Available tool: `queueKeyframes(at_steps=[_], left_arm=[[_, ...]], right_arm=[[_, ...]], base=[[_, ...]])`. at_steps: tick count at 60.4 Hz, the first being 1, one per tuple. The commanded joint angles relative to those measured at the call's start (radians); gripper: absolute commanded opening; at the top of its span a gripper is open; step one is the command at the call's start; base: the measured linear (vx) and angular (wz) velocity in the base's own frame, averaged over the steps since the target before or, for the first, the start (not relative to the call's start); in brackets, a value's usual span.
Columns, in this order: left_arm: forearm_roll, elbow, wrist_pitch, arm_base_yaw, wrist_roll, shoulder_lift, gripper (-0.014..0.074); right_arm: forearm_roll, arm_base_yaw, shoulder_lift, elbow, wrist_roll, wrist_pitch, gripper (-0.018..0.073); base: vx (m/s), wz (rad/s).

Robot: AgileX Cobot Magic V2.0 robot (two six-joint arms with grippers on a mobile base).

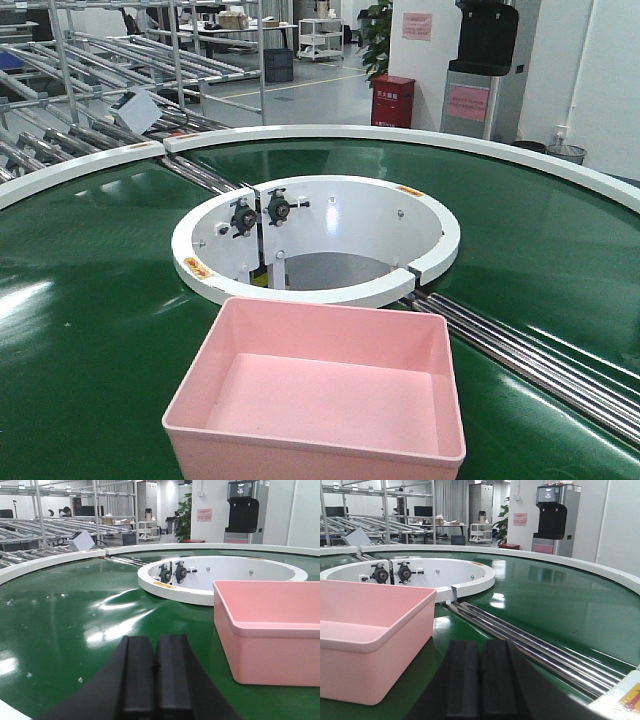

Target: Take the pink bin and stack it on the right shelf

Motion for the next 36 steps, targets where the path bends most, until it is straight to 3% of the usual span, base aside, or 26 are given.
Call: queueKeyframes(at_steps=[1,36], left_arm=[[0.000,0.014,-0.086,-0.006,-0.011,-0.020,-0.0006],[0.000,0.014,-0.095,-0.006,-0.011,-0.020,-0.0006]], right_arm=[[-0.008,-0.007,-0.014,0.002,-0.006,-0.085,-0.0009],[-0.008,-0.007,-0.014,0.002,-0.006,-0.085,-0.0009]], base=[[0.00,0.00],[0.00,0.00]])
